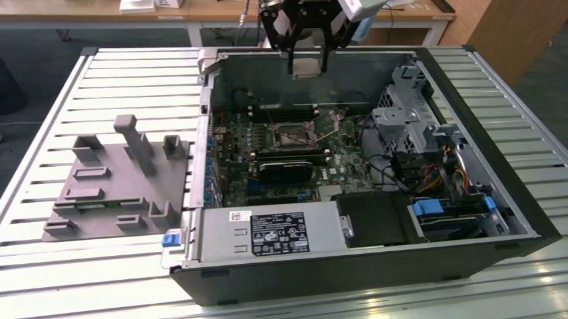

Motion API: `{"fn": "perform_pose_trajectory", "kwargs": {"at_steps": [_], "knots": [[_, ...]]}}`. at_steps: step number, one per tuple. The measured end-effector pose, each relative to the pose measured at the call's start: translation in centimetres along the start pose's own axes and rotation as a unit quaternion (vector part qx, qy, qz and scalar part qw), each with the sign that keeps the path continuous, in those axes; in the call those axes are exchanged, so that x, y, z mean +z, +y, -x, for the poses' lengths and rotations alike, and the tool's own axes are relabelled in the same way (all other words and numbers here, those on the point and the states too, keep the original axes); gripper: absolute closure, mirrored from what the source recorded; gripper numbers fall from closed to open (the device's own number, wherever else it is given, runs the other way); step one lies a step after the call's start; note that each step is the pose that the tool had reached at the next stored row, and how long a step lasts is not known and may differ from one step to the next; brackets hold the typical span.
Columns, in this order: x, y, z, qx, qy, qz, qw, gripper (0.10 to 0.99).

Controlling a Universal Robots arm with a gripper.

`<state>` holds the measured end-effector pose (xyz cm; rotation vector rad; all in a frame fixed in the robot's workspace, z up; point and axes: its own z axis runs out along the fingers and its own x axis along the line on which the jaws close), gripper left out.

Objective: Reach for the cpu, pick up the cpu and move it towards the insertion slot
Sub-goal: 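Pick up the cpu and move it towards the insertion slot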

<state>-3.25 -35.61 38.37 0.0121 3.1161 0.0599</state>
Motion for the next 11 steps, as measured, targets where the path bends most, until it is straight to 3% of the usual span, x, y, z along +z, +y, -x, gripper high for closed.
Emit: {"fn": "perform_pose_trajectory", "kwargs": {"at_steps": [11], "knots": [[0.2, 0.41, 1.99, 0.0, 0.0, 0.0, 1.0, 0.545]]}}
